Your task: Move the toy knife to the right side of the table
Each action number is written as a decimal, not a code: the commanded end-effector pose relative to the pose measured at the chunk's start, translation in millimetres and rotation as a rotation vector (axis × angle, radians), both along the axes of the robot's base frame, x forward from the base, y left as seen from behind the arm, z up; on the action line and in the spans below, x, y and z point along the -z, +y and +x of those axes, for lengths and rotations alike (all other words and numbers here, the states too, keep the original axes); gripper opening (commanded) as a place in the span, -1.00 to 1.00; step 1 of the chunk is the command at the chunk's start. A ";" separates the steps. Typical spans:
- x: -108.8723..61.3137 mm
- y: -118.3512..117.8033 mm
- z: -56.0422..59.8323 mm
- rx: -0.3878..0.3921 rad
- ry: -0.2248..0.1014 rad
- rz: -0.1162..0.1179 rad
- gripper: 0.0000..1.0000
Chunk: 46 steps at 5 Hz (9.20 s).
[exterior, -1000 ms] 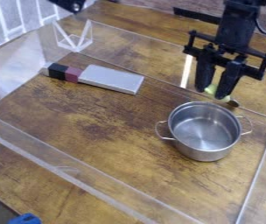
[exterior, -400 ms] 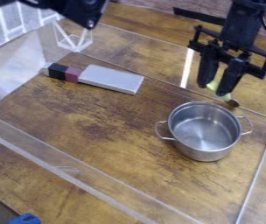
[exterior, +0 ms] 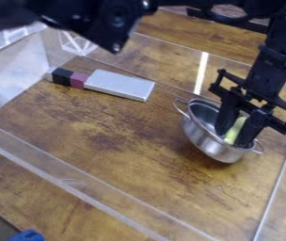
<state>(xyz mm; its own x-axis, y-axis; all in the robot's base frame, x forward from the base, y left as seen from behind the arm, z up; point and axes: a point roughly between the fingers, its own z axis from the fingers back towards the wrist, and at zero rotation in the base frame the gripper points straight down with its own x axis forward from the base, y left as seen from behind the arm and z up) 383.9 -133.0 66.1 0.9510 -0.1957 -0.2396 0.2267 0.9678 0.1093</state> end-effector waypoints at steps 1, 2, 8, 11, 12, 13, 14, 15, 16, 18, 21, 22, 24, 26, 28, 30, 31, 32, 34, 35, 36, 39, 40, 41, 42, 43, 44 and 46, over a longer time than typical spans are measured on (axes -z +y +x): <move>-0.5 0.8 22.6 -0.028 -0.101 -0.007 -1.00; 5.5 -0.4 29.9 -0.059 -0.097 0.006 -1.00; 8.6 66.6 1.9 -0.162 -0.054 -0.063 -1.00; -1.2 68.4 -1.5 -0.136 -0.059 -0.060 -1.00; -9.7 74.8 -3.8 -0.196 -0.084 -0.054 -1.00; -22.7 79.5 -5.2 -0.240 -0.111 -0.069 -1.00; -33.8 73.1 -11.0 -0.208 -0.126 -0.082 -1.00; -38.7 67.5 -16.7 -0.176 -0.131 -0.091 -1.00; -49.1 61.2 -13.3 -0.178 -0.141 -0.090 -1.00; -69.8 54.4 -24.9 -0.200 -0.173 -0.082 -1.00; -77.2 58.1 -59.5 -0.186 -0.199 -0.074 -1.00; -55.5 46.4 -61.3 -0.155 -0.196 -0.092 -1.00; -6.3 14.7 -60.0 -0.203 -0.192 -0.118 -1.00; -41.8 14.5 -41.2 -0.173 -0.221 -0.082 -1.00; -53.5 26.2 -22.9 -0.053 -0.251 -0.063 1.00; -31.4 29.2 -11.0 0.086 -0.259 -0.078 1.00; -24.4 30.5 -3.1 0.133 -0.261 -0.088 1.00; -11.6 30.6 -4.1 0.142 -0.254 -0.095 1.00; 2.3 40.2 -4.1 0.187 -0.243 -0.112 -1.00; -2.1 49.2 -3.7 0.218 -0.243 -0.115 -1.00; -23.2 57.4 -2.7 0.246 -0.261 -0.108 -1.00; -57.1 53.2 14.9 0.301 -0.311 -0.080 -1.00; -60.5 45.5 11.7 0.383 -0.309 -0.099 -1.00; -64.2 38.6 8.4 0.463 -0.308 -0.117 -1.00; -63.5 38.2 10.0 0.439 -0.321 -0.114 -1.00; -64.8 37.4 11.3 0.411 -0.339 -0.107 -1.00; -62.2 40.7 12.8 0.407 -0.354 -0.106 -1.00; -80.8 56.1 14.1 0.241 -0.367 -0.065 -1.00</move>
<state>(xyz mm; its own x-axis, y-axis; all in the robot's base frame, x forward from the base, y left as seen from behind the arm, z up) 392.5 -80.5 104.2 0.8978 -0.4403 0.0082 0.4349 0.8895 0.1405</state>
